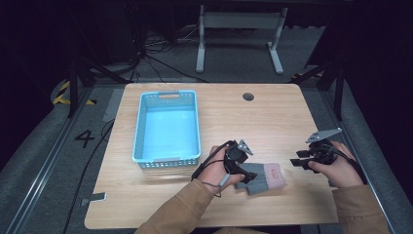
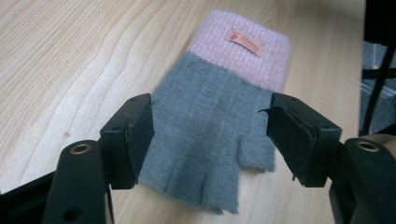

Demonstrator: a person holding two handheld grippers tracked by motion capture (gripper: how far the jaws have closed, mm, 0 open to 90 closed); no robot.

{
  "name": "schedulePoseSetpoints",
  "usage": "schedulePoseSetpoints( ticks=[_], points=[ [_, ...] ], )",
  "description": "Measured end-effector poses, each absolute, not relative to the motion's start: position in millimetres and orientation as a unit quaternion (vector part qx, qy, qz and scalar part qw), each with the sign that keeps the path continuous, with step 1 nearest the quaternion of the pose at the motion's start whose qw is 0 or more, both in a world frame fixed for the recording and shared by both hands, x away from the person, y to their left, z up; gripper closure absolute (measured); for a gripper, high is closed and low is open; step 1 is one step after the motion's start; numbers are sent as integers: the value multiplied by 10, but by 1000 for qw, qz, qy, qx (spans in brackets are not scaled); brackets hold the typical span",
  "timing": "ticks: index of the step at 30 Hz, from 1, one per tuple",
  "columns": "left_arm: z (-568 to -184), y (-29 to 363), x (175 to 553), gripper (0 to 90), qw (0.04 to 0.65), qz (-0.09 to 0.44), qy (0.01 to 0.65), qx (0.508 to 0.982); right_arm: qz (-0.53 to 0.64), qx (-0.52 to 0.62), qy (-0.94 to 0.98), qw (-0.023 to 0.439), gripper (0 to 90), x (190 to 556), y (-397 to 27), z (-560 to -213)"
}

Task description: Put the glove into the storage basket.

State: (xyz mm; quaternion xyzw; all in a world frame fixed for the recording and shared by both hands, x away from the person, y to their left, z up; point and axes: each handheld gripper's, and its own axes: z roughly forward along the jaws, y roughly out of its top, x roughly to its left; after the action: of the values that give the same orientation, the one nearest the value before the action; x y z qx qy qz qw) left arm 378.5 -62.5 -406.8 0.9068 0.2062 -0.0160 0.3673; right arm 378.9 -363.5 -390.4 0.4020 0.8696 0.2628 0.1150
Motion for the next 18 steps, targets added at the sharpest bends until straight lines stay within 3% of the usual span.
schedulePoseSetpoints(
  ticks=[11,18],
  points=[
    [-4222,-866,3876,273,370,-8,205,906,265,395,873,111,537,3775,-3644,-3920],
    [-4314,-956,3872,265,339,-11,194,920,266,388,875,111,532,3767,-3647,-3918]
  ],
)
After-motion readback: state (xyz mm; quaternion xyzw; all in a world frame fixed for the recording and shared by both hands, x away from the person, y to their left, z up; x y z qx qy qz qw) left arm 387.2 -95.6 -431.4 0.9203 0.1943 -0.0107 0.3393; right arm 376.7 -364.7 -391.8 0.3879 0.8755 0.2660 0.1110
